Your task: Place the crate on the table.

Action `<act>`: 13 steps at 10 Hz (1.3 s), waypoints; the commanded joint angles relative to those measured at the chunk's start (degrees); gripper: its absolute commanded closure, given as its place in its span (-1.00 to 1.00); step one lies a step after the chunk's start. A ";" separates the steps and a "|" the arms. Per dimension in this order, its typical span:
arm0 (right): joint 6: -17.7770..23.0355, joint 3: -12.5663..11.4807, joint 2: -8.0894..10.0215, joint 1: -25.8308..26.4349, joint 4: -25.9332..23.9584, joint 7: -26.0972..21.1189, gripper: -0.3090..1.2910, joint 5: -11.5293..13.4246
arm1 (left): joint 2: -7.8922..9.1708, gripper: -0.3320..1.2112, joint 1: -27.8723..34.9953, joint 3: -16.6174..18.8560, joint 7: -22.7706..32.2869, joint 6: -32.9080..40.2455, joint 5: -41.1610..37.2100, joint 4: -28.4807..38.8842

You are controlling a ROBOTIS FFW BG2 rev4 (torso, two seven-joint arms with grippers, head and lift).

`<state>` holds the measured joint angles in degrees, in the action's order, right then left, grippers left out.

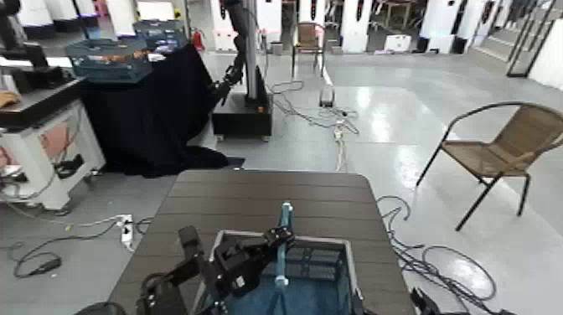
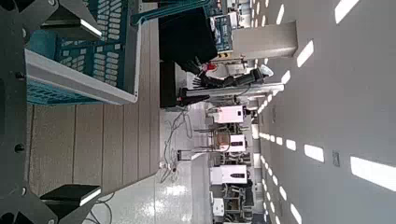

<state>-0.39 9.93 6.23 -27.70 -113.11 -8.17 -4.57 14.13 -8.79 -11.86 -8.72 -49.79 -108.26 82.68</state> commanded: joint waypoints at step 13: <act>-0.57 1.23 0.71 1.42 0.17 0.26 -0.44 -0.53 | -0.16 0.98 -18.45 -10.11 -7.81 4.71 5.87 -21.86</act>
<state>-0.97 11.16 6.88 -26.32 -112.96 -7.91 -5.03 14.04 -26.96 -21.89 -16.49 -45.01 -102.39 61.38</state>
